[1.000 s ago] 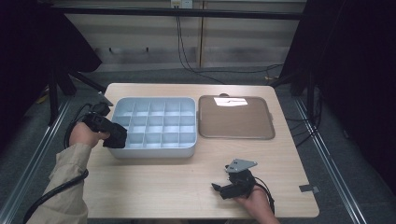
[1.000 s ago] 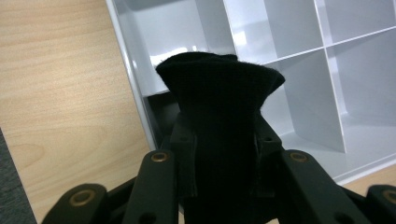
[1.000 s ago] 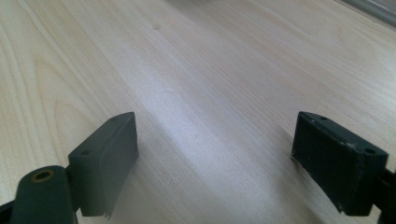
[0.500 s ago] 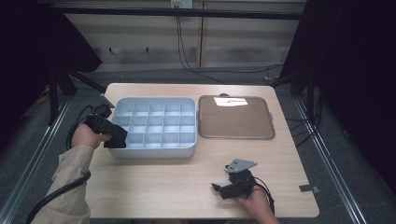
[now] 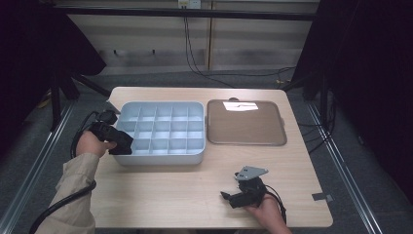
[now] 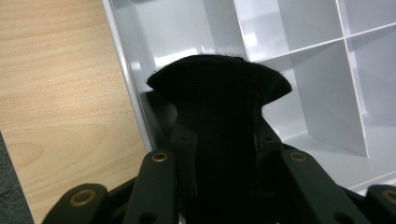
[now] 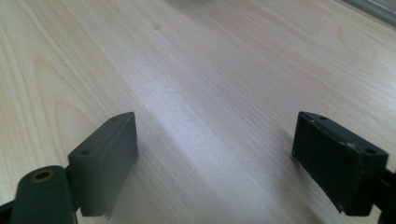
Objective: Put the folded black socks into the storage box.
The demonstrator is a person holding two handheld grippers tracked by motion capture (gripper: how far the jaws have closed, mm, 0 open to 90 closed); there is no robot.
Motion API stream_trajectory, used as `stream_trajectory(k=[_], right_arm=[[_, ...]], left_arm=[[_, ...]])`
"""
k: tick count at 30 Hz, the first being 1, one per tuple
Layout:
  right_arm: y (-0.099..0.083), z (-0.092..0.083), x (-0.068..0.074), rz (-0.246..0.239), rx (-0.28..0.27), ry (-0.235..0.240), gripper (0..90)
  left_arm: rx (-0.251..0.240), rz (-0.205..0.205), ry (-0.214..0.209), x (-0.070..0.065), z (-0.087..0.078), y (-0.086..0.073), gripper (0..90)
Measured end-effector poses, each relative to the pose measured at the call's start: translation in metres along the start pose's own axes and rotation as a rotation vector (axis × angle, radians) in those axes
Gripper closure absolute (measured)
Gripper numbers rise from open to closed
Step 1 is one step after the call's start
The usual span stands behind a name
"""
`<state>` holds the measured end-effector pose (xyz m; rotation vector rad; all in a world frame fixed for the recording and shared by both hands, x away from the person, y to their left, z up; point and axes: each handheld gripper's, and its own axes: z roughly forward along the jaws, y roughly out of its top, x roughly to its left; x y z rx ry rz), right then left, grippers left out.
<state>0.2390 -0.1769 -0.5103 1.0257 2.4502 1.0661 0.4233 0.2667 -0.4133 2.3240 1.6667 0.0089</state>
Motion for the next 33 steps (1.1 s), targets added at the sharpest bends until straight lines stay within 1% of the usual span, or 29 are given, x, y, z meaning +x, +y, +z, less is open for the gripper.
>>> stream_trajectory(k=[4, 6, 13, 17, 18, 23, 33], right_arm=[[0.000, 0.000, 0.000, 0.000, 0.000, 0.001, 13.8], [0.000, 0.000, 0.000, 0.000, 0.000, 0.001, 13.8], [0.000, 0.000, 0.000, 0.000, 0.000, 0.002, 13.7], [0.000, 0.000, 0.000, 0.000, 0.000, 0.002, 13.7], [0.000, 0.000, 0.000, 0.000, 0.000, 0.002, 13.7], [0.000, 0.000, 0.000, 0.000, 0.000, 0.002, 13.7], [0.000, 0.000, 0.000, 0.003, 0.002, 0.003, 13.7]], left_arm=[[-0.004, 0.000, -0.003, 0.000, 0.000, 0.000, 68.6], [-0.006, -0.010, -0.009, 0.001, -0.001, -0.001, 68.0], [-0.014, -0.007, -0.016, 0.002, -0.004, 0.000, 65.4], [-0.017, -0.007, -0.013, 0.002, -0.006, 0.000, 64.4], [-0.017, -0.011, -0.018, 0.001, -0.007, 0.000, 64.0], [-0.024, -0.006, -0.011, 0.001, -0.010, 0.000, 62.5], [-0.036, -0.017, -0.006, 0.002, -0.018, 0.002, 59.6]])
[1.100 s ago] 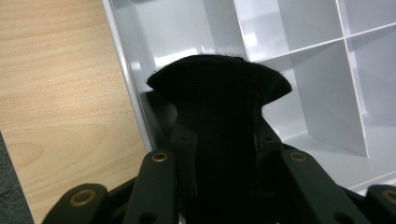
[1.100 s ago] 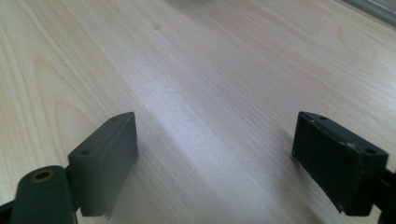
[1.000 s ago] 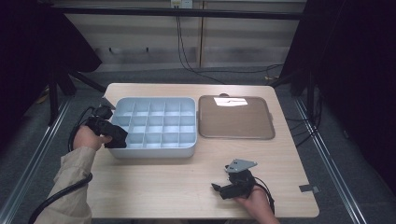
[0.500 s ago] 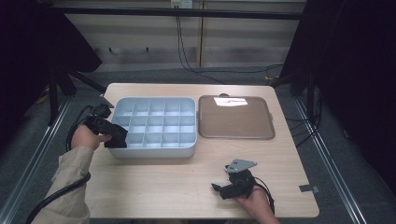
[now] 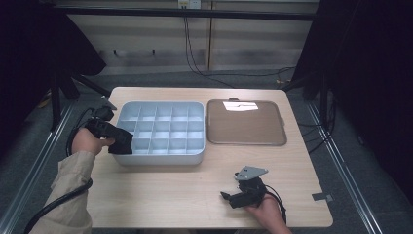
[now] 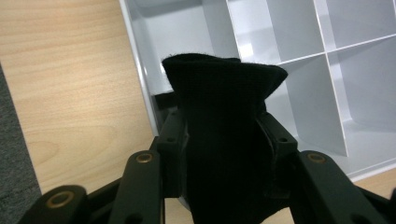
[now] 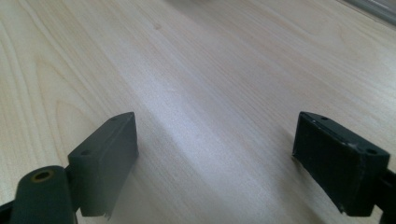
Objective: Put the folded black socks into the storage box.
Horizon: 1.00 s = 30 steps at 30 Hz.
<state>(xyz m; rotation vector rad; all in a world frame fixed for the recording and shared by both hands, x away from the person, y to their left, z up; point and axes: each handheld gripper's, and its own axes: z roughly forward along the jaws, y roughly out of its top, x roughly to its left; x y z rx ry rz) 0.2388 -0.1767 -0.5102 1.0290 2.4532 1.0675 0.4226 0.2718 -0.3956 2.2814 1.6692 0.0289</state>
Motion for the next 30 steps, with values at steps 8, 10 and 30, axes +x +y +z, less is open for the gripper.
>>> stream_trajectory(k=[8, 10, 30], right_arm=[[0.000, 0.000, 0.000, -0.001, -0.001, 0.000, 13.7], [0.000, 0.000, 0.000, -0.001, -0.001, -0.001, 13.7], [0.000, 0.000, 0.000, -0.003, -0.001, 0.000, 13.6]], left_arm=[[-0.011, 0.002, 0.002, 0.001, -0.008, 0.001, 58.0], [-0.008, 0.003, 0.005, 0.001, -0.009, 0.001, 59.9], [-0.015, -0.007, 0.002, 0.005, -0.033, 0.008, 60.4]])
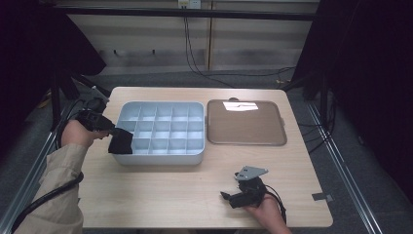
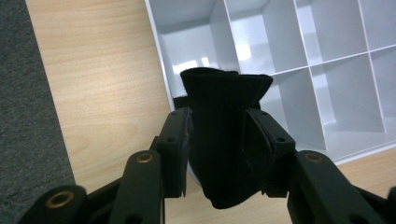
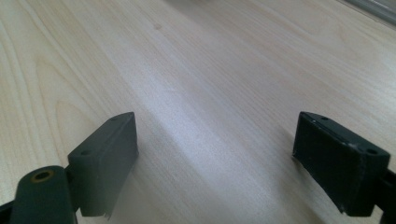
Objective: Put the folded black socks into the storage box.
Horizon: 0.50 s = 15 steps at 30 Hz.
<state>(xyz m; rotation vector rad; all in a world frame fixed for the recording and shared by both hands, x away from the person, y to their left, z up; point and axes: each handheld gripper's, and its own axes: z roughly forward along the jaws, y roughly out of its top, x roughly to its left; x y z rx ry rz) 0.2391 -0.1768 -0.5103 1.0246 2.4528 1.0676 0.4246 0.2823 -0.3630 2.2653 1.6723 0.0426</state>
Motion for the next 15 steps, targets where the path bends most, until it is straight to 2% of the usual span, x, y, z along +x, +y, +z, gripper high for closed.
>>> stream_trajectory(k=[7, 11, 15], right_arm=[[0.0001, -0.0003, -0.0001, -0.001, 0.002, 0.000, 13.6], [0.0001, -0.0002, -0.0001, -0.001, 0.002, 0.000, 13.6], [0.0001, -0.0002, -0.0002, -0.002, 0.002, 0.001, 13.6]], left_arm=[[-0.003, 0.009, -0.006, -0.0007, -0.0049, 0.0031, 65.2], [-0.004, -0.001, -0.007, -0.0013, -0.0060, 0.0050, 67.6], [0.012, 0.003, -0.005, -0.0016, -0.0066, 0.0064, 72.6]])
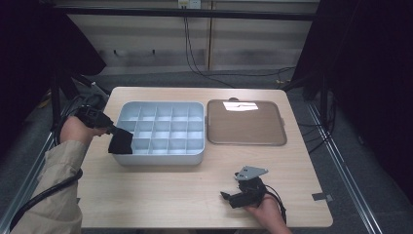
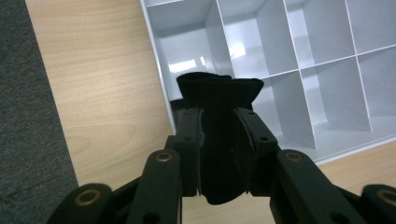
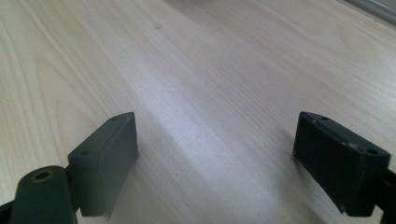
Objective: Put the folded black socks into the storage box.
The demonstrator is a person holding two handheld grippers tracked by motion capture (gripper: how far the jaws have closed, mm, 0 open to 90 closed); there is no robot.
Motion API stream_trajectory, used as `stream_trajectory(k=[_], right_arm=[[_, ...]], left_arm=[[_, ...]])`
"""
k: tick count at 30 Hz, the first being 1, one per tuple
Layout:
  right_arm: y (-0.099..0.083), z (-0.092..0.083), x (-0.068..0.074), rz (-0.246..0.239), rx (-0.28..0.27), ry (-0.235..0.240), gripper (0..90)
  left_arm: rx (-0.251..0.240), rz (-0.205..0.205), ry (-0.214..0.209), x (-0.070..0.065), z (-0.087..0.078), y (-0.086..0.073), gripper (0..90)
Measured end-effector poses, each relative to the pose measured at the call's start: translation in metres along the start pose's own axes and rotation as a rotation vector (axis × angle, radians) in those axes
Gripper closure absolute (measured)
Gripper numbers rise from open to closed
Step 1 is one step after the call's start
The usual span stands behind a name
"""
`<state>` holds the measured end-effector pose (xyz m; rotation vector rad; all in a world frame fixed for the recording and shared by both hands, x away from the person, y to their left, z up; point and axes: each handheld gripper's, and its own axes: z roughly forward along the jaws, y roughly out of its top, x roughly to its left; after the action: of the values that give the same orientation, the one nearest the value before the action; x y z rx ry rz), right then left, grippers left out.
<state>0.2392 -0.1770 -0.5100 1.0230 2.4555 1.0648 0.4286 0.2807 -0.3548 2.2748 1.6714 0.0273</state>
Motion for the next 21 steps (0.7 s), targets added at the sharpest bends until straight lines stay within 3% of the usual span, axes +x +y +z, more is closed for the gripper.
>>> stream_trajectory(k=[6, 16, 21], right_arm=[[0.0000, 0.0000, 0.0000, 0.000, 0.000, 0.000, 13.5], [0.0000, 0.0000, 0.0000, 0.000, 0.000, 0.000, 13.5], [0.0000, 0.0000, 0.0000, 0.000, 0.000, 0.000, 13.5]], left_arm=[[0.018, 0.018, 0.001, -0.0017, -0.0008, 0.0011, 76.4], [0.022, 0.013, 0.016, -0.0020, 0.0018, 0.0013, 88.3], [0.030, 0.015, 0.017, -0.0022, 0.0038, 0.0024, 90.0]])
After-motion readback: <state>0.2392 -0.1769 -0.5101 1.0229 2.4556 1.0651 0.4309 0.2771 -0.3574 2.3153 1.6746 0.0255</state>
